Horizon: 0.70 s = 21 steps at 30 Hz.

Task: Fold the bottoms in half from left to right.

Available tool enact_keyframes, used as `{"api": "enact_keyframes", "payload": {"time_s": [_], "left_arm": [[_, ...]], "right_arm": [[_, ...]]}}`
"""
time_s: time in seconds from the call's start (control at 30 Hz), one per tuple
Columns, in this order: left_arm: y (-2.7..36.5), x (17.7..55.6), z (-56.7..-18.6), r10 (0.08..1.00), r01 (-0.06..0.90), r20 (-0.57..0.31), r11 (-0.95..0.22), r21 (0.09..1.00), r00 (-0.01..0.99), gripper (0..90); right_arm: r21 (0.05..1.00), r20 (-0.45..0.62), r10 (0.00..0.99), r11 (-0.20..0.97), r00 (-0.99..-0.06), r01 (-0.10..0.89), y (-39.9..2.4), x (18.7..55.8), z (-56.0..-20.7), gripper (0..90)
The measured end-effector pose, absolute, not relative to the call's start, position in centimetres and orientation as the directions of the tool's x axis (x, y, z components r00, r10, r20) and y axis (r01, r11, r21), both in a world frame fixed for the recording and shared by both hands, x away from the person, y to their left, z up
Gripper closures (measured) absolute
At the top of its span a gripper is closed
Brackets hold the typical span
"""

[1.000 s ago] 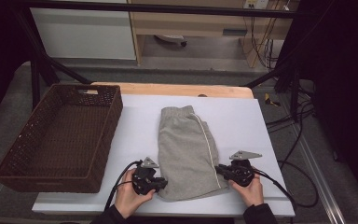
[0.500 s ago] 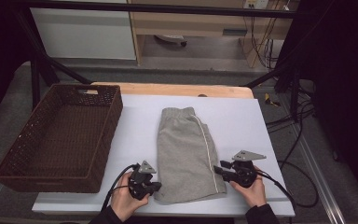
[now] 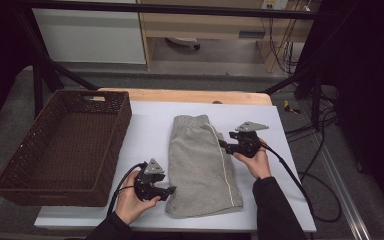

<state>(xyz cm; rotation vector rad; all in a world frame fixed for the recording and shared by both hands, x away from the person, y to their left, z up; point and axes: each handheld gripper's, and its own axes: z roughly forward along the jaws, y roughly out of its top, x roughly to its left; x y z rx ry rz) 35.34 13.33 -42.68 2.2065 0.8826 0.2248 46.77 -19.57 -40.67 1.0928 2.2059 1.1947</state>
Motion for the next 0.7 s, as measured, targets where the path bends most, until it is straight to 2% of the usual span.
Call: {"api": "enact_keyframes", "payload": {"time_s": [0.1, 0.27, 0.37, 0.4, 0.47, 0.53, 0.63, 0.7], "left_arm": [[13.7, 35.6, -42.8, 0.664, 0.532, -0.103, -0.486, 0.693, 0.74, 28.5], [14.6, 35.9, -43.1, 0.685, 0.553, -0.116, -0.464, 0.692, 0.719, 25.4], [15.0, 36.0, -43.1, 0.692, 0.556, -0.116, -0.457, 0.694, 0.712, 24.3], [15.0, 36.0, -43.1, 0.693, 0.558, -0.116, -0.457, 0.693, 0.712, 24.0], [15.1, 36.1, -43.0, 0.694, 0.56, -0.12, -0.453, 0.694, 0.71, 23.9], [15.1, 36.2, -43.1, 0.695, 0.561, -0.122, -0.45, 0.695, 0.708, 23.7], [15.1, 36.2, -43.1, 0.696, 0.563, -0.121, -0.453, 0.692, 0.708, 23.1], [15.1, 36.1, -43.2, 0.694, 0.561, -0.117, -0.459, 0.689, 0.711, 22.4]], "right_arm": [[0.818, 0.017, 0.797, 0.336, -0.604, 0.466, -18.4, 49.3, -41.2, 47.1], [0.798, 0.006, 0.796, 0.361, -0.605, 0.483, -16.8, 52.7, -42.4, 57.3], [0.78, 0.015, 0.791, 0.373, -0.612, 0.502, -16.5, 54.2, -43.2, 72.2], [0.776, 0.024, 0.779, 0.381, -0.626, 0.503, -16.4, 54.5, -43.4, 82.7], [0.768, 0.06, 0.762, 0.377, -0.645, 0.517, -16.1, 54.7, -43.5, 85.9], [0.773, 0.014, 0.752, 0.41, -0.659, 0.484, -15.9, 54.9, -43.3, 86.7], [0.824, -0.01, 0.782, 0.359, -0.623, 0.438, -16.1, 55.2, -42.9, 87.0], [0.814, -0.053, 0.797, 0.384, -0.602, 0.436, -16.0, 55.3, -43.2, 86.9]]}}
